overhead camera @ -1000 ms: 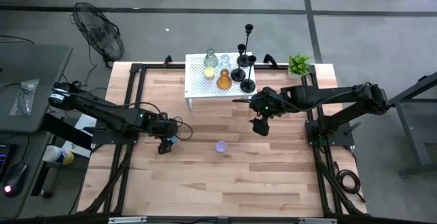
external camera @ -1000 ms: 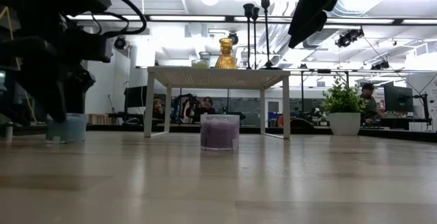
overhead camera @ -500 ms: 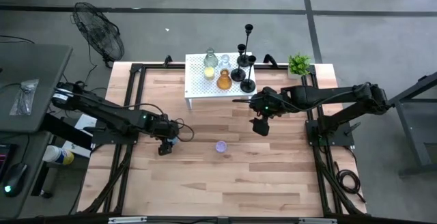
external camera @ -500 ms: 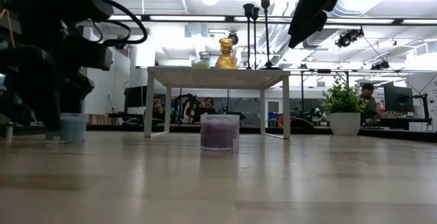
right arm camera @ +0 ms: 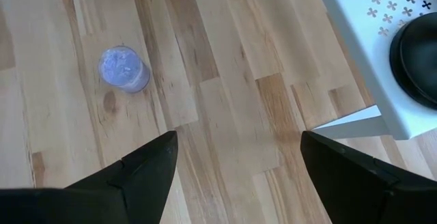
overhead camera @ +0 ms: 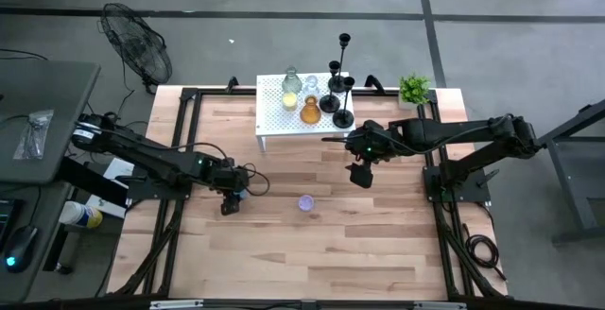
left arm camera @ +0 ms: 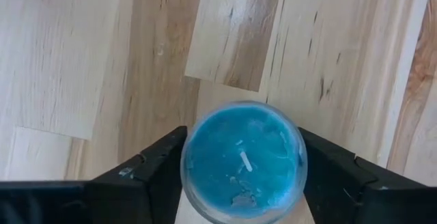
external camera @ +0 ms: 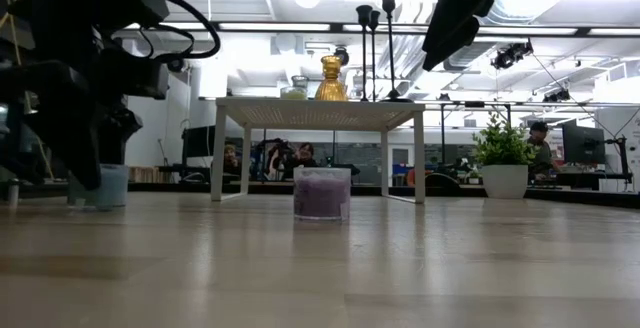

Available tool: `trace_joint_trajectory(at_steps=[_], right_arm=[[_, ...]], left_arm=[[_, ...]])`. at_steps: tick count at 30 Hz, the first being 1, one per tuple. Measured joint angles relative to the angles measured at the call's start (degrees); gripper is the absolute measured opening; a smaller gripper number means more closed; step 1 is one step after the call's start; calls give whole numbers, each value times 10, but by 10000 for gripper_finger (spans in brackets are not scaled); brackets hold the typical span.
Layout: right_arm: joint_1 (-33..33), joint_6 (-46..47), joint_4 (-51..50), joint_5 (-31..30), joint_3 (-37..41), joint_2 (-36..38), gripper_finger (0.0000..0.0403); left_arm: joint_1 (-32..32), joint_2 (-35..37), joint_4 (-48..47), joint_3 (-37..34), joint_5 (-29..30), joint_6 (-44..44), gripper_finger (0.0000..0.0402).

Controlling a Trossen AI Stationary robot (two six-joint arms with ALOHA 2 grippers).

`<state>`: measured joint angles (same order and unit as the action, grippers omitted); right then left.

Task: Pick & Place candle stick holders
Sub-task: Put the blue scented candle on the shelf

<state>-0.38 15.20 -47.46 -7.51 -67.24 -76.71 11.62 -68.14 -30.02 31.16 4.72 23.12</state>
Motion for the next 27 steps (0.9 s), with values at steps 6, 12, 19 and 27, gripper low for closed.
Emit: trace_joint_trajectory(at_steps=[6, 12, 19, 27], right_arm=[[0, 0, 0, 0, 0, 0, 302], [0, 0, 0, 0, 0, 0, 302], [0, 0, 0, 0, 0, 0, 302], [0, 0, 0, 0, 0, 0, 302]], left_arm=[[0, 0, -10, 1, -4, 0, 236], [0, 0, -67, 47, -9, 7, 232], [0, 0, -155, 154, -6, 22, 235], [-56, 0, -248, 284, 19, 74, 236]])
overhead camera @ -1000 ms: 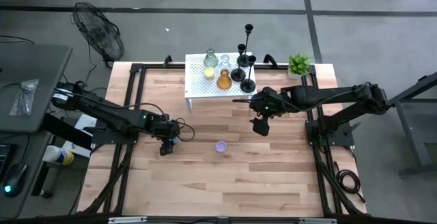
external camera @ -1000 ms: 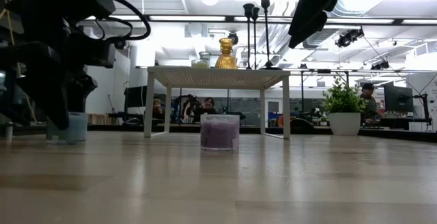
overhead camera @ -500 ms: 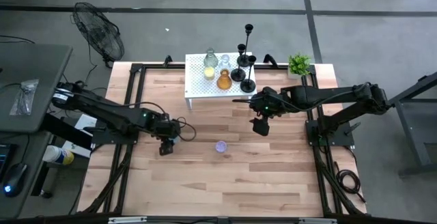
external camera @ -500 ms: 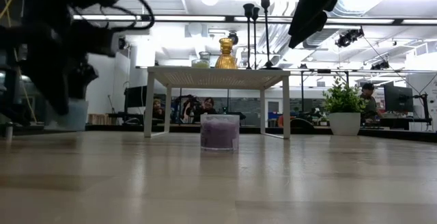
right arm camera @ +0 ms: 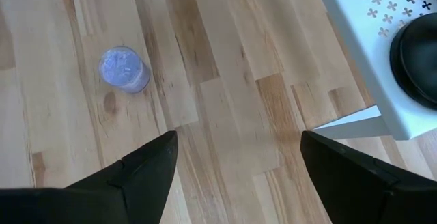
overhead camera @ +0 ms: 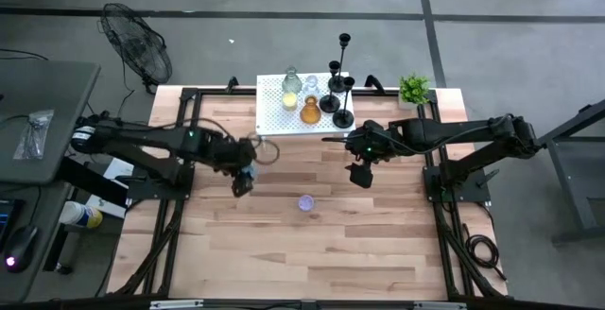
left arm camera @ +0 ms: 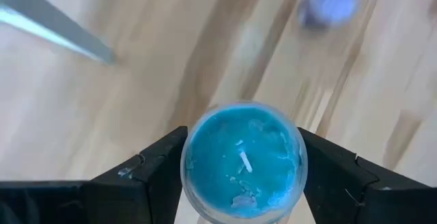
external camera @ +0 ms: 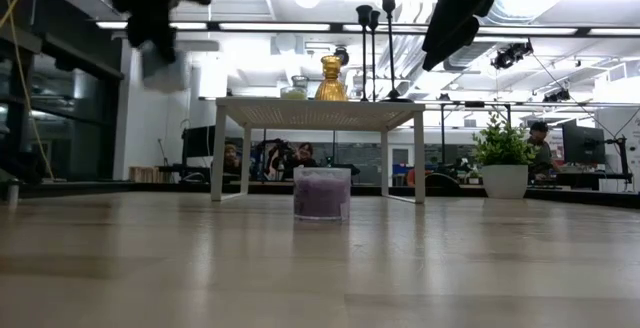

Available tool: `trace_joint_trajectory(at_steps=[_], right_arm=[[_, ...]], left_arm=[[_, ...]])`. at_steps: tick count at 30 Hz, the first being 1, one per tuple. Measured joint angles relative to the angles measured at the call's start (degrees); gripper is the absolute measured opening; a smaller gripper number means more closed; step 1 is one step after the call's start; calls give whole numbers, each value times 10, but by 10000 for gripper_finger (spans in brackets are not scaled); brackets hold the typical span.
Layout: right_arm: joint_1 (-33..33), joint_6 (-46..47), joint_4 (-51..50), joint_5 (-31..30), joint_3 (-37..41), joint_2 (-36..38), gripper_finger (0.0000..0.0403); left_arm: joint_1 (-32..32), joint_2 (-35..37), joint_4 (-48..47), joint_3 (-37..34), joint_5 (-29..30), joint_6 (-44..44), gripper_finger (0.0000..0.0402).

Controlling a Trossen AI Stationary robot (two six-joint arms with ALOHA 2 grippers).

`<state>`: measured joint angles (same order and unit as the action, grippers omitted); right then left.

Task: Pick & Place candle stick holders
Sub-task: Put the blue scented candle on the shelf

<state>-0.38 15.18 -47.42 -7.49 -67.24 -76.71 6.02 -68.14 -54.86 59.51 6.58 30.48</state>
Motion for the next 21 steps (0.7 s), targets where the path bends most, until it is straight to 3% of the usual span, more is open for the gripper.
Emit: trace_joint_trajectory(at_steps=[4, 9, 21], right_arm=[[0, 0, 0, 0, 0, 0, 302], [0, 0, 1, 0, 0, 0, 302], [0, 1, 0, 0, 0, 0, 302]], left_arm=[[-53, -6, -16, 56, -11, -7, 236], [-124, -29, -41, 138, -10, -76, 236], [-294, -177, -108, 337, -13, -216, 236]])
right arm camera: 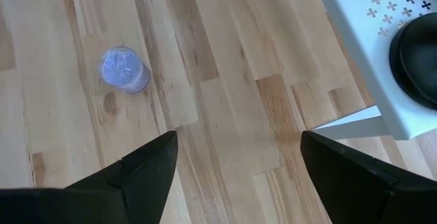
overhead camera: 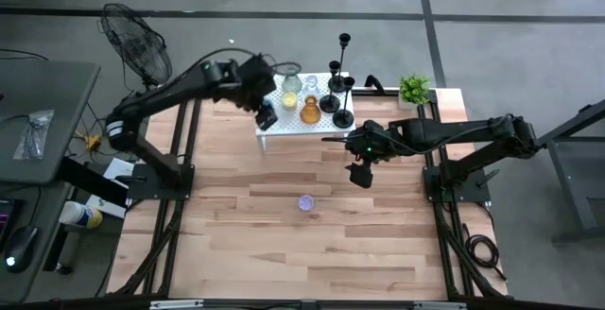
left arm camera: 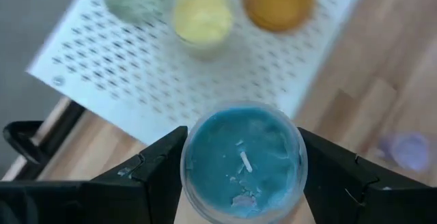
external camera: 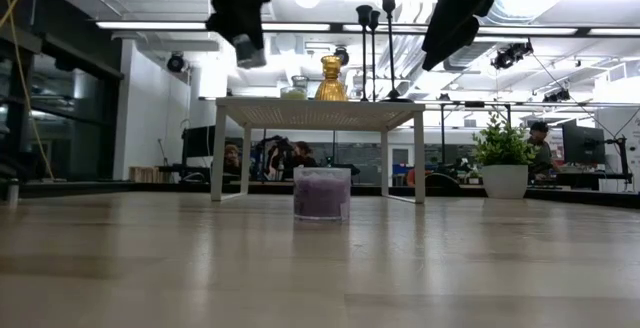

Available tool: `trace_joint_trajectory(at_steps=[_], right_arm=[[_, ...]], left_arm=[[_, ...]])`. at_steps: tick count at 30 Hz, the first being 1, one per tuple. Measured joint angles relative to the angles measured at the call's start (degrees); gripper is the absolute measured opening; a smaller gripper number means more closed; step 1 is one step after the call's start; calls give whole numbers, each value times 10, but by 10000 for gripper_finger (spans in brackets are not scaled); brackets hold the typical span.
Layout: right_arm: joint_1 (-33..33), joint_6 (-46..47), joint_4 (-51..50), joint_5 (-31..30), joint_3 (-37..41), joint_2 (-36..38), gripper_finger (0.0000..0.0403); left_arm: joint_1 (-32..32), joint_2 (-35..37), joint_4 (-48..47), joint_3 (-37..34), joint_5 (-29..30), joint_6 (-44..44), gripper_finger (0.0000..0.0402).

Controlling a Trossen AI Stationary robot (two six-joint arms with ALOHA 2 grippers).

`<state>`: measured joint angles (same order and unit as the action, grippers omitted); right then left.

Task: Pick & Place candle stick holders
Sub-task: Put the blue scented candle on the shelf

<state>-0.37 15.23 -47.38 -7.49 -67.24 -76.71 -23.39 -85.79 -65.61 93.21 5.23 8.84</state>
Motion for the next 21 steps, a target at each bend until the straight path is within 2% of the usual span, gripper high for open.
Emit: trace_joint_trajectory(at_steps=[9, 14, 21], right_arm=[[-1, 16, -1, -1, 0, 0, 302], [-1, 43, -13, 8, 0, 0, 302], [11, 42, -54, 53, 3, 0, 302]], left_arm=[[-60, -94, -14, 76, -4, 33, 237], [-69, -125, 0, 81, 6, 33, 237], [-84, -145, 13, 81, 24, 30, 237]])
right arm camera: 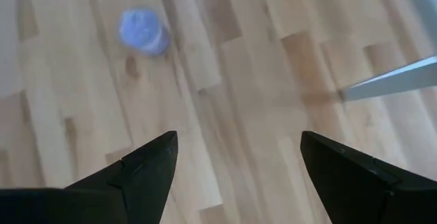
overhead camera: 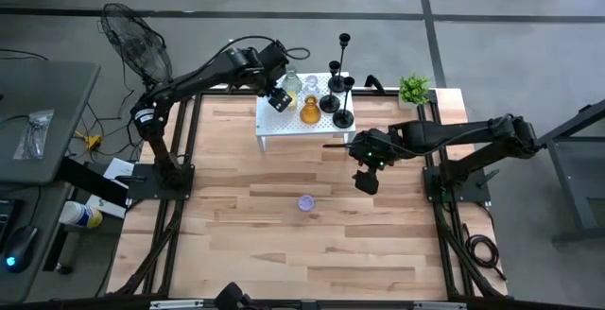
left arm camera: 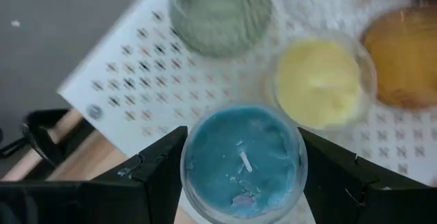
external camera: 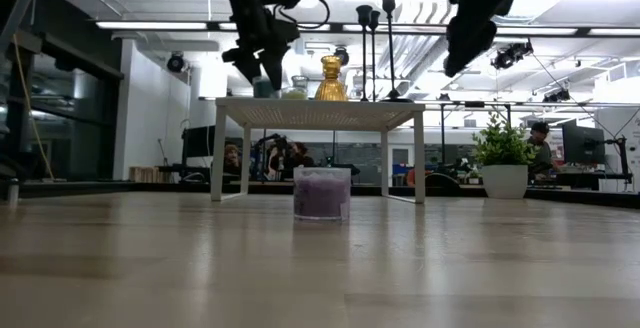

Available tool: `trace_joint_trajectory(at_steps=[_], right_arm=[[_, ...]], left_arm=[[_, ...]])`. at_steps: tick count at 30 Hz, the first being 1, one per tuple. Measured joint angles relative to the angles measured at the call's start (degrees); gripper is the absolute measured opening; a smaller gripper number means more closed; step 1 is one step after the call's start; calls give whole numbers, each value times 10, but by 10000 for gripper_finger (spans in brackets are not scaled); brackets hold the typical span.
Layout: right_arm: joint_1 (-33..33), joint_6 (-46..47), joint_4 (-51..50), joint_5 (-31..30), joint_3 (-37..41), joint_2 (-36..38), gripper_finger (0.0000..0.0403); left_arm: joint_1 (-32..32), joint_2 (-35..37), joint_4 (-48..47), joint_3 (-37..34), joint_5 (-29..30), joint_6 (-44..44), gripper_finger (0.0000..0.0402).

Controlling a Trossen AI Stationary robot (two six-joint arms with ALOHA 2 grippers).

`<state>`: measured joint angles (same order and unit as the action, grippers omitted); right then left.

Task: Pick & Place candle stick holders
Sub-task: Put the blue scented candle on the shelf

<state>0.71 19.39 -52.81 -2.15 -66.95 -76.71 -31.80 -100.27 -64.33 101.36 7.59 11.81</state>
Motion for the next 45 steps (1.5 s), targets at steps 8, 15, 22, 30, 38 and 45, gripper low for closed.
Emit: trace_joint_trajectory(at_steps=[8, 15, 22, 30, 38, 45], right_arm=[[18, 44, 106, 40, 128, 87, 302], [40, 72, 249, 17, 239, 208, 302], [51, 134, 407, -14, 362, 306, 302], [53, 196, 541, -25, 484, 365, 302], [53, 228, 606, -43, 566, 423, 302], [53, 221, 610, -77, 594, 486, 302]], left_arm=[[-14, 1, 22, 0, 11, 3, 237], [-16, -1, 30, -6, 12, 0, 237], [-25, -1, 33, -7, 18, 0, 237], [-24, -13, 37, -7, 7, 2, 237], [-23, -37, 38, -6, 2, 5, 237], [-28, -38, 44, -6, 4, 5, 237]])
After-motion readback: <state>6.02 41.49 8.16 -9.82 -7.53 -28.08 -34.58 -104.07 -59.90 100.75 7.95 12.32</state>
